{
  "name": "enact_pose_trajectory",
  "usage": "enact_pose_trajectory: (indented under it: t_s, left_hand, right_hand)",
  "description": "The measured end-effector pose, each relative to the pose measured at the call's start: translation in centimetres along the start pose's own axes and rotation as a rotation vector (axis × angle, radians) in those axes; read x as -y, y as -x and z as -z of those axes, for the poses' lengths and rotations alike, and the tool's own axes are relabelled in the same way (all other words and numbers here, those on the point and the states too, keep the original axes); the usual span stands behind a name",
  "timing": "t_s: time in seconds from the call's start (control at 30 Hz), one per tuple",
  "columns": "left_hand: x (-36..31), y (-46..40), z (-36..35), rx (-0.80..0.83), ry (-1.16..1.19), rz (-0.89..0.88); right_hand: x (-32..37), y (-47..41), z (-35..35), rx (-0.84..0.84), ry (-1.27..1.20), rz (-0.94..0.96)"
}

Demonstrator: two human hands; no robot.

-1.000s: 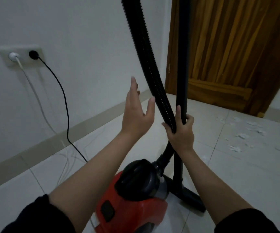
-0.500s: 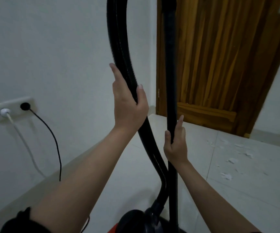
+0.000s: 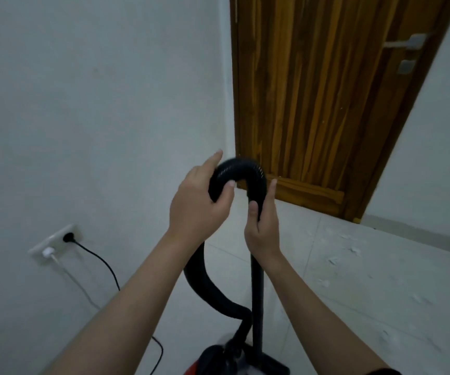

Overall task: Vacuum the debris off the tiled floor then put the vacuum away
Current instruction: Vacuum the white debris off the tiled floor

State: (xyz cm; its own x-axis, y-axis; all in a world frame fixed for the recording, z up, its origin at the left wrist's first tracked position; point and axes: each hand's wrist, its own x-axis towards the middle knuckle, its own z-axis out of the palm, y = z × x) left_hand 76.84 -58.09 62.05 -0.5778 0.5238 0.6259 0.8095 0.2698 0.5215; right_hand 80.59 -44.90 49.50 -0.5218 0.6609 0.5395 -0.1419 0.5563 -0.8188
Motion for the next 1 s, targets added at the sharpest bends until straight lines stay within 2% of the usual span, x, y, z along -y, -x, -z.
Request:
enact_pose_trajectory:
  t_s: [0.17, 0.37, 0.47, 0.53, 0.6, 0.67, 0.73, 0.83, 1.0]
  left_hand:
    - [-3.8, 1.7, 3.1, 0.287, -0.039, 0.159]
    - [-6.0, 4.8, 6.8, 0.581, -0.040, 0.351]
    - [-6.3, 6.8, 8.4, 0.684, -0.033, 0.442]
    - [-6.2, 8.7, 9.5, 0.755, -0.025, 0.495]
    - [-6.1, 10.9, 10.7, 0.839, 0.005, 0.543]
    - [-5.9, 13.4, 11.8, 0.925, 0.018, 0.561]
    - [-5.3, 15.7, 12.9, 0.986, 0.020, 0.559]
    - [-4.3, 18.3, 14.4, 1.046, 0.048, 0.568]
    - [-2.4, 21.1, 16.5, 1.169, 0.118, 0.603]
  right_hand:
    - [5.2, 3.6, 1.8, 0.035, -0.070, -0.163]
    - [8.1, 9.9, 3.7, 0.202, -0.239, -0.315]
    - [10.7, 13.4, 4.1, 0.247, -0.389, -0.457]
    - [12.1, 15.3, 4.3, 0.247, -0.503, -0.598]
    - [12.9, 17.0, 3.7, 0.278, -0.481, -0.817]
    - [12.6, 19.0, 3.1, 0.246, -0.514, -1.146]
    - [11.9, 21.0, 2.3, 0.171, -0.708, -1.479]
    - [11.6, 22.9, 1.6, 0.116, -0.772, -1.617]
    - [11.2, 24.8, 0.2, 0.040, -0.622, -1.783]
